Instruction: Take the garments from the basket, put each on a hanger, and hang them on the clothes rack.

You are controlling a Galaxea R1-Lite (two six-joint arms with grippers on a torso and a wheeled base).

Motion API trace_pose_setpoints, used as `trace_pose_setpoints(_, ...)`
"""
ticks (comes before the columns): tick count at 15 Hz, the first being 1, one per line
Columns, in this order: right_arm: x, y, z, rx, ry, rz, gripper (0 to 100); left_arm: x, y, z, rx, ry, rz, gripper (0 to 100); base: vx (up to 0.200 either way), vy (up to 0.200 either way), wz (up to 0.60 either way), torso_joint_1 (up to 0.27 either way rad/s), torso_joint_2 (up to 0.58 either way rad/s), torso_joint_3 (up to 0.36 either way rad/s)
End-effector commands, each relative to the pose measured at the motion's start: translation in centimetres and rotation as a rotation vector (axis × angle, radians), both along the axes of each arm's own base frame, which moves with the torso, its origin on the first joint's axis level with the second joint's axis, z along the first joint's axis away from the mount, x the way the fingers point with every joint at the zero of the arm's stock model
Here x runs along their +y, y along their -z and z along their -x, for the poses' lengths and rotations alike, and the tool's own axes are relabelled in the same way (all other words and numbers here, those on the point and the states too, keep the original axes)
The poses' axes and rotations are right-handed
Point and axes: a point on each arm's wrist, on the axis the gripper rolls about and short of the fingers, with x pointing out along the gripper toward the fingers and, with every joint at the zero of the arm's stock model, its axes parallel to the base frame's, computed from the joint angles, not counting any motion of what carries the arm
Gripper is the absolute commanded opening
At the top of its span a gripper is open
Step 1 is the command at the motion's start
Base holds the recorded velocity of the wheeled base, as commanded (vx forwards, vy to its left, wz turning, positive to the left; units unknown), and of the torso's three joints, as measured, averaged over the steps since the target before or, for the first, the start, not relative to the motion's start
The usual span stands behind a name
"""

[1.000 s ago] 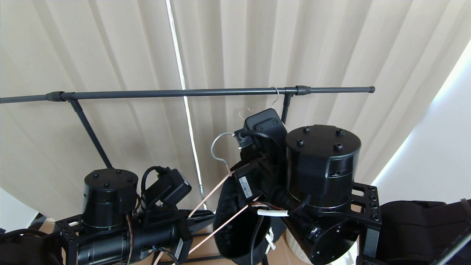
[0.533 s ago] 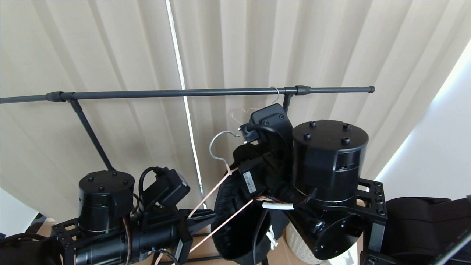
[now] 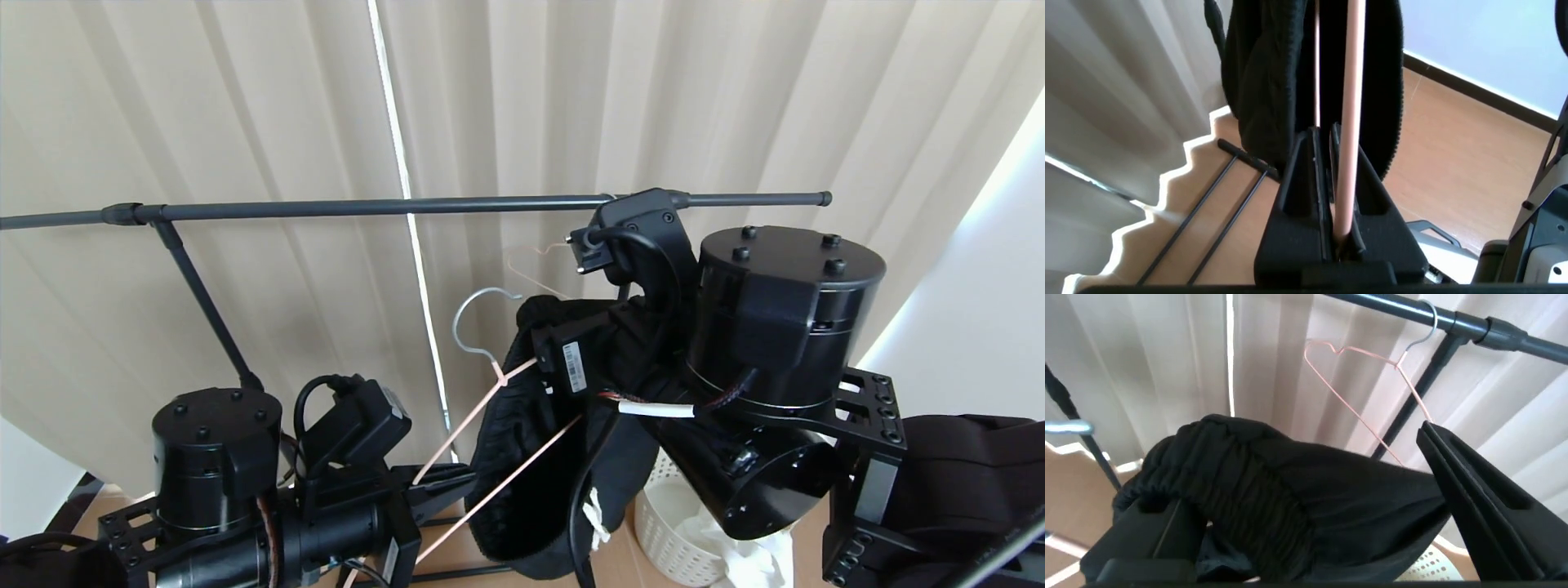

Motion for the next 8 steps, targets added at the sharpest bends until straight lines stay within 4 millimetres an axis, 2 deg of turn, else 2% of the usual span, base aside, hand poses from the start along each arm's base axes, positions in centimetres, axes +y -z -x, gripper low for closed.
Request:
trace_pose_setpoints(1, 0.44, 0.23, 0.45, 0.002, -0.018, 0.003, 100, 0.02, -0.01, 0.03, -0.005, 0.000, 0.005, 0, 0.000, 0.000, 0.00, 0.000, 0.00, 0.000)
trace_pose_setpoints(8, 0.93, 0.20, 1.25, 0.001, -0.043, 0.001, 100, -0.13, -0.35, -0.39, -0.032, -0.015, 0.057, 0, 0.000, 0.000, 0.00, 0.000, 0.00, 0.000)
